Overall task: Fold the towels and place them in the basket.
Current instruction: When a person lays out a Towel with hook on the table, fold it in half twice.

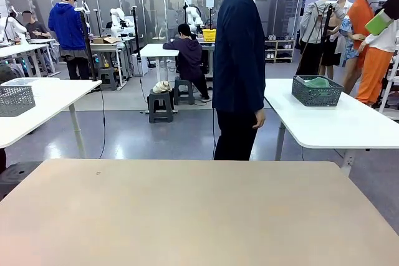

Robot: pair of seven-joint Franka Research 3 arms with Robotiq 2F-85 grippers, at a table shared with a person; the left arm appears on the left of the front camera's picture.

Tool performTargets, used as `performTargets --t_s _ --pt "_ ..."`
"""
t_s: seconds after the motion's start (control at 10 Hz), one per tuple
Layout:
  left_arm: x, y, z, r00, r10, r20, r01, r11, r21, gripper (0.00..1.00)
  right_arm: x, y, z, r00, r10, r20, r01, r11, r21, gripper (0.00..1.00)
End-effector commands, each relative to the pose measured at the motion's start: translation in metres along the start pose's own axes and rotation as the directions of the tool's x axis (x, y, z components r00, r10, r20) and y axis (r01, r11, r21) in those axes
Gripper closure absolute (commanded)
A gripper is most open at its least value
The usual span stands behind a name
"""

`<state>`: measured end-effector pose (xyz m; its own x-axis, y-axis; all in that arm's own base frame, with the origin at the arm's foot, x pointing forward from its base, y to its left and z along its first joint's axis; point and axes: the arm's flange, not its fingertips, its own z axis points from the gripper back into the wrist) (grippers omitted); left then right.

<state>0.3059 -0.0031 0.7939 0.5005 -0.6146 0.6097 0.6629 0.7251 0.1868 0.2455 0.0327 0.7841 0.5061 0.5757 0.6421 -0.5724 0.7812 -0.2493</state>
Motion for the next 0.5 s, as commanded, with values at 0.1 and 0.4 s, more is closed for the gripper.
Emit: performTargets --t_s 0.1,0.4 --pt "-0.012 -0.005 0.006 0.998 -0.06 -0.037 0.056 0.994 -0.088 0.0 -0.008 0.002 0.002 1.0 0.016 -0.006 -0.016 0.996 0.091 0.0" --pt "-0.02 -0.009 0.014 0.997 -0.067 -0.05 0.061 0.992 -0.111 0.0 -0.009 0.003 0.01 1.0 0.027 0.006 -0.027 0.991 0.133 0.0"
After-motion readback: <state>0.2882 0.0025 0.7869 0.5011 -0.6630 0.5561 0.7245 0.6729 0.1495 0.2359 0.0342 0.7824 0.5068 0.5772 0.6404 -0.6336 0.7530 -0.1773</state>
